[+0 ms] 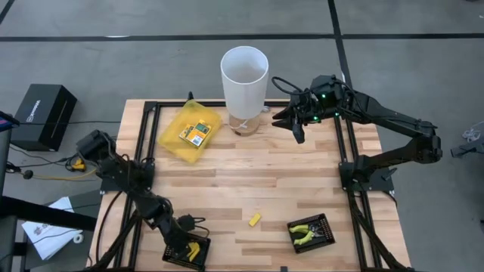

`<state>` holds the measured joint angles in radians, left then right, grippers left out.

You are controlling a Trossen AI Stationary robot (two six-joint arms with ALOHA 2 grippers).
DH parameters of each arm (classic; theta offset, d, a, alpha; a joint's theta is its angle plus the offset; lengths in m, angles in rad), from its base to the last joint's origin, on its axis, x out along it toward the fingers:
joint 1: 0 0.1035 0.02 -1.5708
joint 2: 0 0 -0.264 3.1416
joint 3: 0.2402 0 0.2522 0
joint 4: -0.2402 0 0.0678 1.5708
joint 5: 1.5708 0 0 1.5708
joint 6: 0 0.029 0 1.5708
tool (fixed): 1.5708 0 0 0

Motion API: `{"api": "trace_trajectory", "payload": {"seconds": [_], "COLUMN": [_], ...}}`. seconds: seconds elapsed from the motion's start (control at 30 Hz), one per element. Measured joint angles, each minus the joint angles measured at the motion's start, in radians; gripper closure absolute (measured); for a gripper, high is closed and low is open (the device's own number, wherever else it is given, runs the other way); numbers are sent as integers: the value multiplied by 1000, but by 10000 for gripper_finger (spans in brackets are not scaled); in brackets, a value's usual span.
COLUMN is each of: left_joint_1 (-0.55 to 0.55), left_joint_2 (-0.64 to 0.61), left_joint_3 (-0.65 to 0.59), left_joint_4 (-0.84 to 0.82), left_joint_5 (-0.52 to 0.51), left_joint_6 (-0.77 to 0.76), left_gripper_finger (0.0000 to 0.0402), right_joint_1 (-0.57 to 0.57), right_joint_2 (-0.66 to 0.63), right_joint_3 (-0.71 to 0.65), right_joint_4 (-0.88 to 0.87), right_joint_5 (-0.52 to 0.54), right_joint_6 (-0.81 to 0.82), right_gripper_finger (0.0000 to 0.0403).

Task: Pick & Place School Supplies
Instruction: Put the eraser into the bottom left black bin

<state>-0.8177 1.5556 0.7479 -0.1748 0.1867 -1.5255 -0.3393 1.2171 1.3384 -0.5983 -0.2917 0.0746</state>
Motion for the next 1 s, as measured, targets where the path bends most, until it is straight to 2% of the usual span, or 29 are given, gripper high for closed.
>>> {"api": "trace_trajectory", "payload": {"seconds": [0.2, 0.37, 0.5, 0.6, 0.7, 0.83, 0.93, 1.0], "left_joint_1": [0, 26, 131, 271, 434, 622, 694, 713], "left_joint_2": [-120, -283, -383, -412, -393, -267, -127, -27], "left_joint_3": [0, 0, 0, 1, 0, 0, 6, 40], "left_joint_4": [-1, -35, -47, -46, 2, 308, 585, 605], "left_joint_5": [-17, -184, -358, -380, -353, -230, -135, -73], "left_joint_6": [-59, -80, -23, 117, 256, 376, 385, 388], "left_gripper_finger": [250, 263, 272, 278, 280, 279, 281, 282], "right_joint_1": [0, 0, -3, -15, -32, -42, -42, -42], "right_joint_2": [0, 0, 0, 0, 0, 0, 0, 0], "right_joint_3": [0, 0, 0, 0, 0, 0, 0, 0], "right_joint_4": [5, 45, 85, 95, 101, 103, 101, 89], "right_joint_5": [-15, -27, -30, -32, -51, -52, -52, -52], "right_joint_6": [-4, -6, -7, -7, -3, 5, 26, 31], "right_gripper_finger": [285, 285, 285, 285, 285, 285, 285, 285]}}
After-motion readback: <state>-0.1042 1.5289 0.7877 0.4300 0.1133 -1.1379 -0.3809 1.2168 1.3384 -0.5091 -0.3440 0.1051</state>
